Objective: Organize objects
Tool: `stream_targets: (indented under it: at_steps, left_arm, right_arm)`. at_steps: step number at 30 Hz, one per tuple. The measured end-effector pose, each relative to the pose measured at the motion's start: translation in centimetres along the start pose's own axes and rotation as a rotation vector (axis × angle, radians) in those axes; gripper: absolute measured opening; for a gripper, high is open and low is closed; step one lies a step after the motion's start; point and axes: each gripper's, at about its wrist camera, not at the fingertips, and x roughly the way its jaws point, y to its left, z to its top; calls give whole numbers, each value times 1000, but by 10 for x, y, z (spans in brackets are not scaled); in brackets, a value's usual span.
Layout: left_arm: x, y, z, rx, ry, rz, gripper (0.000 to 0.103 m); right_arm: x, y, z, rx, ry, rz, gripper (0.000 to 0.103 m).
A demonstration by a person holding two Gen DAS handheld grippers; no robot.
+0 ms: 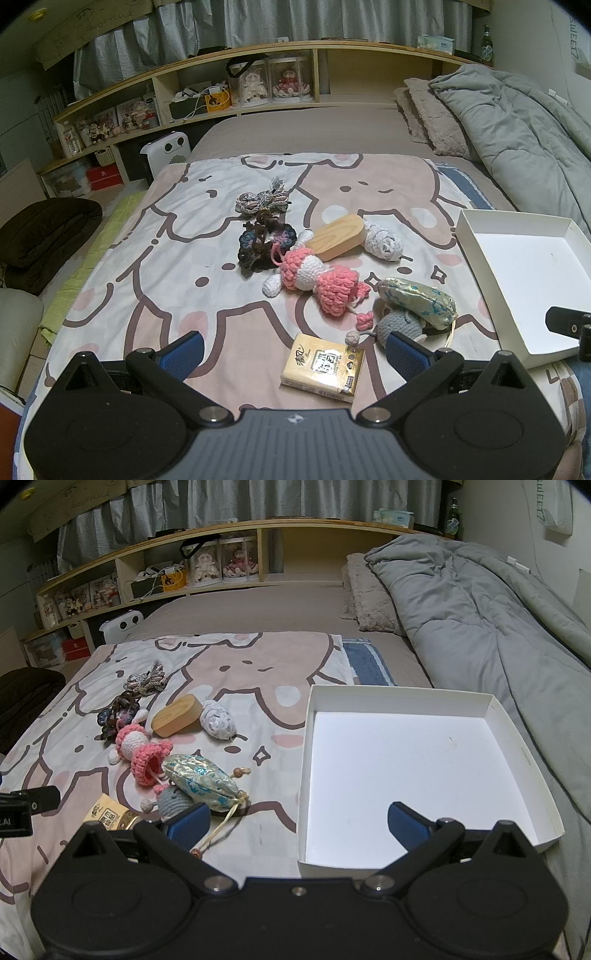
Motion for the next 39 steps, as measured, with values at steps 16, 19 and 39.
stream_targets:
  at_steps: [16, 19, 39]
  left_arm:
    - [-1, -1, 1, 1, 3, -3, 103]
    - [-1, -1, 1, 0, 3, -2, 103]
    - [-1, -3, 1, 0, 5, -4, 103]
  right_arm:
    - [0, 0, 0, -1, 0, 0, 103]
    - [0, 0, 0, 0, 0, 0, 103]
    - [0, 0, 0, 0, 1, 0, 103]
